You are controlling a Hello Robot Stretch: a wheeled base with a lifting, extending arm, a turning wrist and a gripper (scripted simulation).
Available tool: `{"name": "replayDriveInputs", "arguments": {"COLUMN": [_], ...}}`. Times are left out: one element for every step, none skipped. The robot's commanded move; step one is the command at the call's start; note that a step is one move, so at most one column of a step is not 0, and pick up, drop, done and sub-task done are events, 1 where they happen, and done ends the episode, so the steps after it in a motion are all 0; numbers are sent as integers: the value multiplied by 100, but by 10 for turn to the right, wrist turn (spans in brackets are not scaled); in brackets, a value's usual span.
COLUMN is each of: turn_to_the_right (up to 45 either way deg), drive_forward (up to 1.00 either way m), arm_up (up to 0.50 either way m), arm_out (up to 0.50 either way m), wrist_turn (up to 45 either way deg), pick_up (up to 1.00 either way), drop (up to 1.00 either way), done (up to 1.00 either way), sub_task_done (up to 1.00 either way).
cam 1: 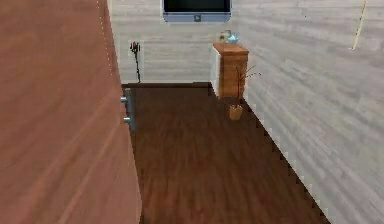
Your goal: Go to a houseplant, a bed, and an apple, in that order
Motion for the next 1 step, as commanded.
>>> {"name": "replayDriveInputs", "arguments": {"turn_to_the_right": [0], "drive_forward": [95], "arm_up": [0], "arm_out": [0], "wrist_turn": [0], "pick_up": [0], "drop": [0], "done": [0], "sub_task_done": [0]}}
